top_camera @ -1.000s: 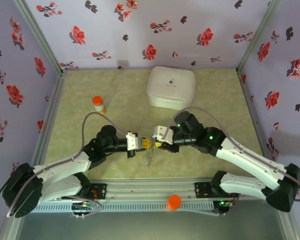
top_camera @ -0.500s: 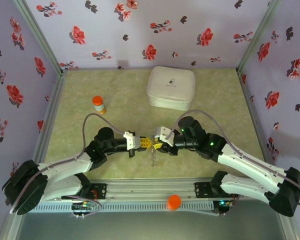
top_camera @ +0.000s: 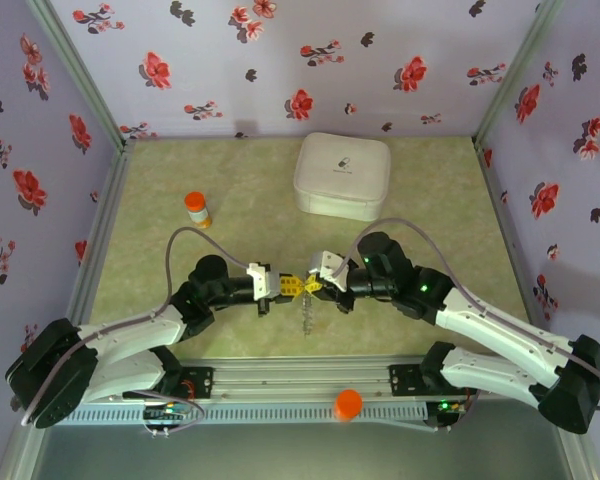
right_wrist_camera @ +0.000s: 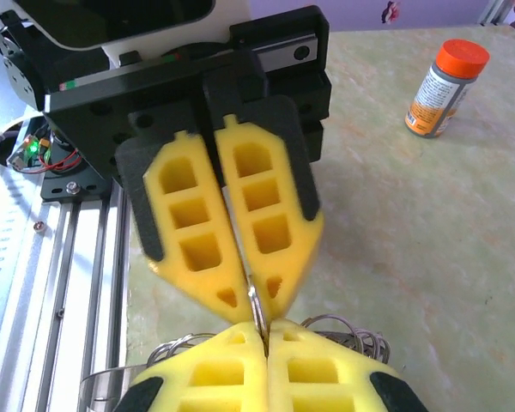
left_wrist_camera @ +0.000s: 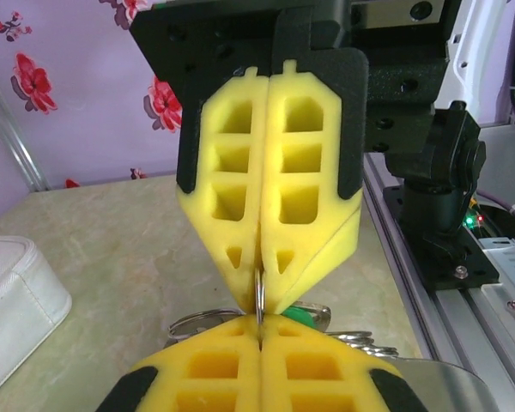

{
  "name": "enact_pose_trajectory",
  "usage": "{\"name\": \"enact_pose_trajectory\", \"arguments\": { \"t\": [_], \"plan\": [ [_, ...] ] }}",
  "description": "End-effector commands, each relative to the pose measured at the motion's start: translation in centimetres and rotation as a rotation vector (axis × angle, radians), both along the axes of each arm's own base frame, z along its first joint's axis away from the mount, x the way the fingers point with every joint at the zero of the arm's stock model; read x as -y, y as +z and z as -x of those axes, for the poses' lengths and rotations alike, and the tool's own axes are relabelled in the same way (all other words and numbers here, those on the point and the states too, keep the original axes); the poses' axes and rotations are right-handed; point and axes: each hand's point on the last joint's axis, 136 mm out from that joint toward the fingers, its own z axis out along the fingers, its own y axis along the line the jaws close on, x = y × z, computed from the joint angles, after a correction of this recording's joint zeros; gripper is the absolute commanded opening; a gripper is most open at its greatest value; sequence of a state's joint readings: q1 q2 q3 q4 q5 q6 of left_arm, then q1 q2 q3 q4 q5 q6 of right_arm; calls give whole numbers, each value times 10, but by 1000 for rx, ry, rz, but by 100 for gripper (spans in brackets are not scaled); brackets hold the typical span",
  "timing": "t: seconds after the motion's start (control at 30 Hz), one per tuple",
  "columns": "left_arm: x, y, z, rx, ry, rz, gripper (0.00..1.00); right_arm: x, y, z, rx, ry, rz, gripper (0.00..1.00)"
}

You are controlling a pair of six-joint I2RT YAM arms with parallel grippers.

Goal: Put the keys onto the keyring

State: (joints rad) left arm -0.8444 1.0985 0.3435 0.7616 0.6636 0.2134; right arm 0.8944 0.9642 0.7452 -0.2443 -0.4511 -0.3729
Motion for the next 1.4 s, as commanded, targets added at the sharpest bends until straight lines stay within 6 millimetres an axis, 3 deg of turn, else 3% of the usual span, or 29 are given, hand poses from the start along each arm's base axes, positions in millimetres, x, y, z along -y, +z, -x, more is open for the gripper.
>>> {"name": "enact_pose_trajectory", "arguments": {
  "t": [0.0,0.27,0.47,0.7,0.83,0.97,1.07,1.37],
  "plan": [
    [-1,14,-3,42,25,49,33,0,4,0,0,9,6,0],
    [-11,-18,-5,63,48,-193,33,6,-10,-6,39,16,217,0],
    [-6,-15,-8,70,38,-196,29,-3,-18,-8,77,50,323,0],
    [0,-12,-9,74,15,-189,15,-15,-17,-6,82,77,332,0],
    [1,-11,-7,75,6,-183,1,-16,-17,-3,70,78,314,0],
    [0,-8,-6,83,9,-159,0,-10,-8,-3,62,55,208,24],
    [0,-5,-5,77,12,-123,0,-2,0,-3,42,28,116,32],
    [1,3,-2,58,-1,-40,0,8,-4,-4,10,-39,78,29]
  ]
}}
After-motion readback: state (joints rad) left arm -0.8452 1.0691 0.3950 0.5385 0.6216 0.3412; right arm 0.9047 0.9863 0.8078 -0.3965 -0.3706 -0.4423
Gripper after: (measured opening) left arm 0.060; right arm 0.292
